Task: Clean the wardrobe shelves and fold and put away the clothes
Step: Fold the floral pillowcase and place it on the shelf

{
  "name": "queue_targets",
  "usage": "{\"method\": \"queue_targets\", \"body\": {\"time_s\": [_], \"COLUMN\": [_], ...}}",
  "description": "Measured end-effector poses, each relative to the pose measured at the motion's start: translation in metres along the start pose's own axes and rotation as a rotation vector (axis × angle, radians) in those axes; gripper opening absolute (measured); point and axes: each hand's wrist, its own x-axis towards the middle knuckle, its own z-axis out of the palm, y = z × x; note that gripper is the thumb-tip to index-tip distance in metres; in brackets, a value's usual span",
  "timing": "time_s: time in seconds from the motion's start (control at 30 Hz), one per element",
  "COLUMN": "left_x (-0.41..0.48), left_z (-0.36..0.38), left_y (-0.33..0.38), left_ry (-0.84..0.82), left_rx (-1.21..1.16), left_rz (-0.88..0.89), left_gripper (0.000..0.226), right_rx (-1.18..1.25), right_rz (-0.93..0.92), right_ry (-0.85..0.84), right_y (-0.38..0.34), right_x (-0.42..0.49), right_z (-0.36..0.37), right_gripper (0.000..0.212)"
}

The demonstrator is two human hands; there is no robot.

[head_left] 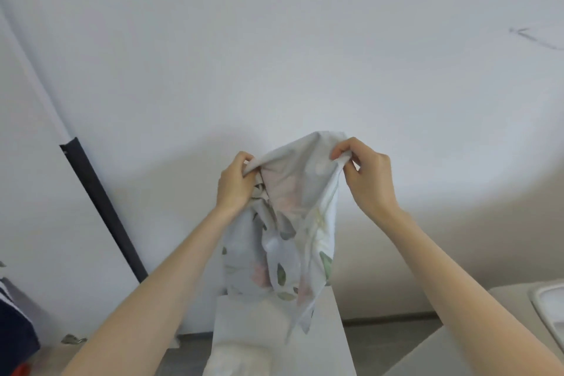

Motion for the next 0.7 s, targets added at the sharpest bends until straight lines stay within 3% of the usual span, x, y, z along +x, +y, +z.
{"method": "queue_targets", "body": {"time_s": [0.13,0.27,0.33,0.4,0.6,0.67,0.7], "left_x": [0.013,0.004,-0.008,-0.024,-0.087,-0.104,-0.111], "left_z": [-0.074,-0.142,-0.171,-0.201,-0.291,-0.318,-0.330], "left_y": [0.022,0.020,0.013,0.001,-0.021,-0.023,-0.023], "left_ry": [0.109,0.095,0.033,-0.060,-0.374,-0.316,-0.242], "left_rx": [0.006,0.094,0.111,0.107,0.027,-0.084,-0.122], "left_rz": [0.061,0.138,0.103,0.027,-0.172,-0.191,-0.173], "left_gripper": [0.017,0.012,0.011,0.009,0.063,0.083,0.082], "right_rx": [0.149,0.463,0.393,0.315,0.472,0.466,0.476], "right_rz": [0.211,0.397,0.296,0.135,-0.089,-0.174,-0.208], "right_ry": [-0.045,-0.162,-0.185,-0.203,-0.482,-0.629,-0.696], "right_y": [-0.028,-0.061,-0.079,-0.100,-0.195,-0.228,-0.244], "right_x": [0.019,0.036,0.040,0.043,0.048,0.038,0.031], "right_z": [0.011,0.040,0.059,0.080,0.141,0.167,0.180], "right_gripper": [0.046,0.027,0.022,0.036,0.038,0.036,0.035]}}
